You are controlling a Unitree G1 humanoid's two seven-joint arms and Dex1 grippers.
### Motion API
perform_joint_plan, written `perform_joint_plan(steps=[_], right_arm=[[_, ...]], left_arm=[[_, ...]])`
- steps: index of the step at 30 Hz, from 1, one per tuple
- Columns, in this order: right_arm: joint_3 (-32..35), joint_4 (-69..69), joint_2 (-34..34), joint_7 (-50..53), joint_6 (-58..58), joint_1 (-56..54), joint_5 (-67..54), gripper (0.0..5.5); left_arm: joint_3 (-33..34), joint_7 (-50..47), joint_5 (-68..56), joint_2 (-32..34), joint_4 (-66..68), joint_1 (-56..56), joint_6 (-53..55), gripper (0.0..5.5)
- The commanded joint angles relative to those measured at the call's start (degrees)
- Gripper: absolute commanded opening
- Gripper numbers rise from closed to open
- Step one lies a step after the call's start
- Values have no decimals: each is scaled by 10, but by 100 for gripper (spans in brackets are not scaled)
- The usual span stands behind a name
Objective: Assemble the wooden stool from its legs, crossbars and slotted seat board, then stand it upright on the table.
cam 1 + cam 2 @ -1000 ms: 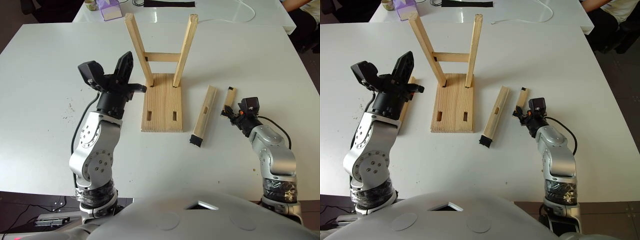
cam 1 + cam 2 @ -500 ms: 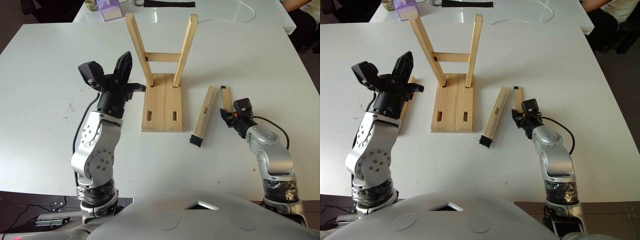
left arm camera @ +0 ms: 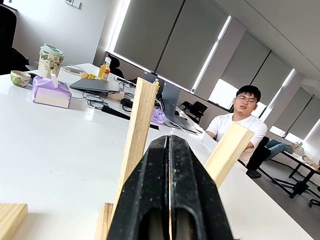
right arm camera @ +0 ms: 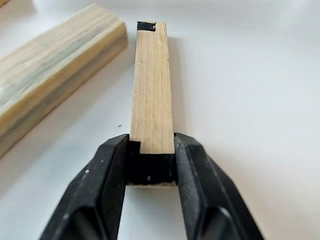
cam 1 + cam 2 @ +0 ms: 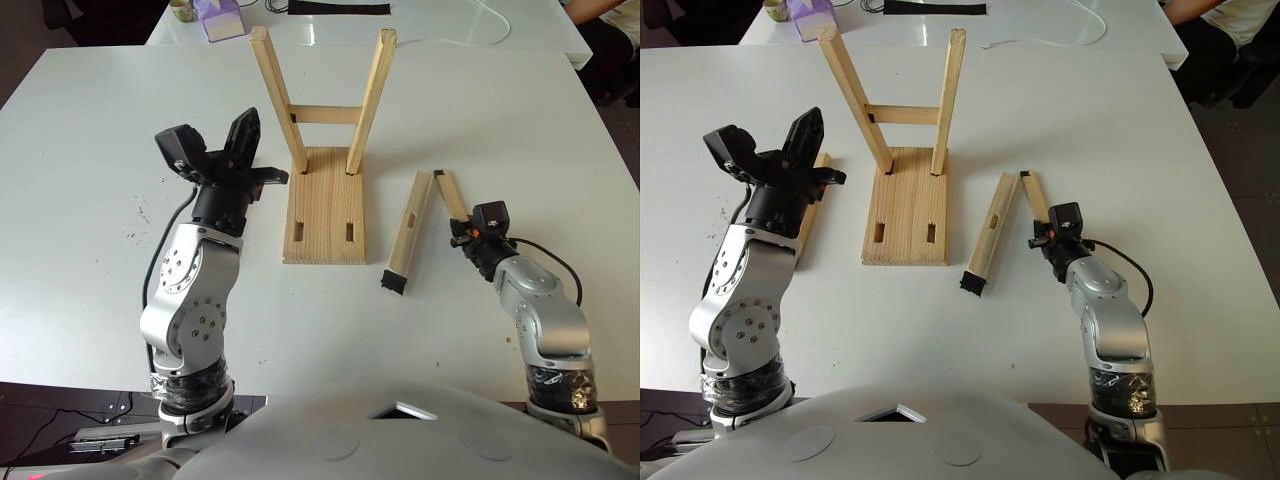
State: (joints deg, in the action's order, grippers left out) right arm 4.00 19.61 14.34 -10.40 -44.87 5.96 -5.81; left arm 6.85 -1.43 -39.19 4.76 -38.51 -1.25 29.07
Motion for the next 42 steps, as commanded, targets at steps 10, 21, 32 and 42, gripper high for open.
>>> perform_joint_plan(steps=[10,21,32,42], right_arm=[[213,-166,-62,-24,-13,-326,-260,134],[231,-78,10,-214,-130,-360,-578,134],[133,-73,71,-287,-143,-375,-623,134],[62,-92,143,-401,-175,-376,-628,134]], left_arm=[[42,-57,-244,-55,59,159,27,172],[69,-67,-529,29,193,304,107,343],[60,10,-644,149,236,369,187,394],[50,63,-600,169,197,339,182,394]])
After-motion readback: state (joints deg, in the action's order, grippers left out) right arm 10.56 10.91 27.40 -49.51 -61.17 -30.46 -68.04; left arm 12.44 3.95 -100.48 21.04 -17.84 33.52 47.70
